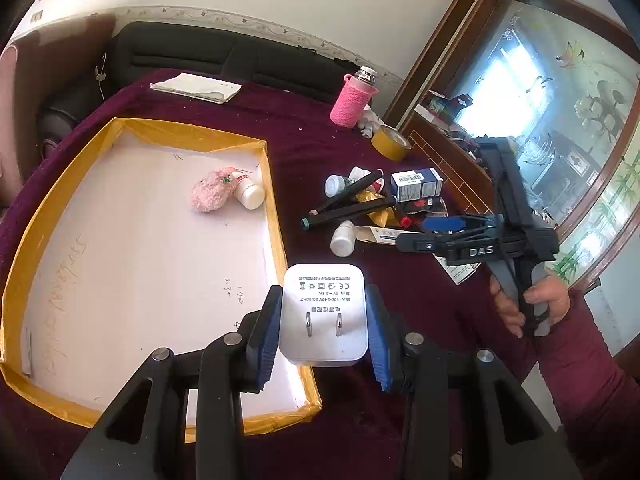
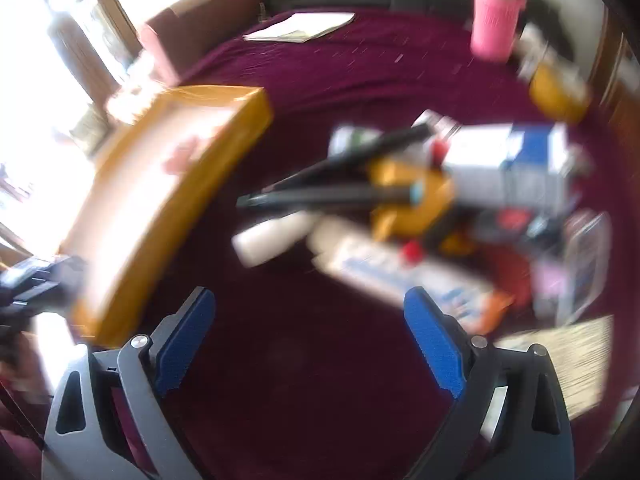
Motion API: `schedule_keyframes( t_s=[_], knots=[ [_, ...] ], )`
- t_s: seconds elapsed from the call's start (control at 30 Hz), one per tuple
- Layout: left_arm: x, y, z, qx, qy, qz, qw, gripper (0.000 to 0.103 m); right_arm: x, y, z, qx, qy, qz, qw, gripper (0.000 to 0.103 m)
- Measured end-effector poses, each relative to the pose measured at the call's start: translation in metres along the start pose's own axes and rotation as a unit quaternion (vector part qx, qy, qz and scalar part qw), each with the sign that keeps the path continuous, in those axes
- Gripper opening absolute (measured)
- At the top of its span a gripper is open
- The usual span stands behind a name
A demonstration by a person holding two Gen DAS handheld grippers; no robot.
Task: Organize objects
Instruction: 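Hold the charger with the left gripper while the right gripper grasps the ointment tube box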
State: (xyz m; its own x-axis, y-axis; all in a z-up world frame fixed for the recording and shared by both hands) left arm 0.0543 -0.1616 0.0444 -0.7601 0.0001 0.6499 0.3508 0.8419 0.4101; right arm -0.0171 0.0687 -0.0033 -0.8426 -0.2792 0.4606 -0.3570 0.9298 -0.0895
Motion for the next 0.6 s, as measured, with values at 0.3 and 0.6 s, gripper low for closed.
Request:
schedule_keyframes(
  t_s=[0.3, 0.6],
  knots=[
    [-0.003, -0.003, -0.009, 0.004, 0.005, -0.001, 1.0000, 0.034, 0.009, 0.050, 0.057, -0.004, -0.058, 0.066, 0.996, 0.098],
    [-0.009, -0.006, -0.003, 0.003, -0.005, -0.013, 0.9999, 0.034, -0.028, 0.017, 0.040, 0.029, -0.068, 0.039, 0.996, 0.096]
  ],
)
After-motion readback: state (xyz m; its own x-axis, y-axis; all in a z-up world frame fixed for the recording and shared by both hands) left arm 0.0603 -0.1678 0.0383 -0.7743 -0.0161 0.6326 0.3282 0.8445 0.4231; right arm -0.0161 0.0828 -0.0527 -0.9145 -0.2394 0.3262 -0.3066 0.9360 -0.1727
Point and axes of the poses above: each gripper's, at about its wrist camera, not at the fingertips, and z roughly the way its jaws point, y to its right, x to its top, the point moved 6 cm from there along z, roughly the way its jaws point, and after that the axes turned 1 degree about -y, right-handed, at the moved point
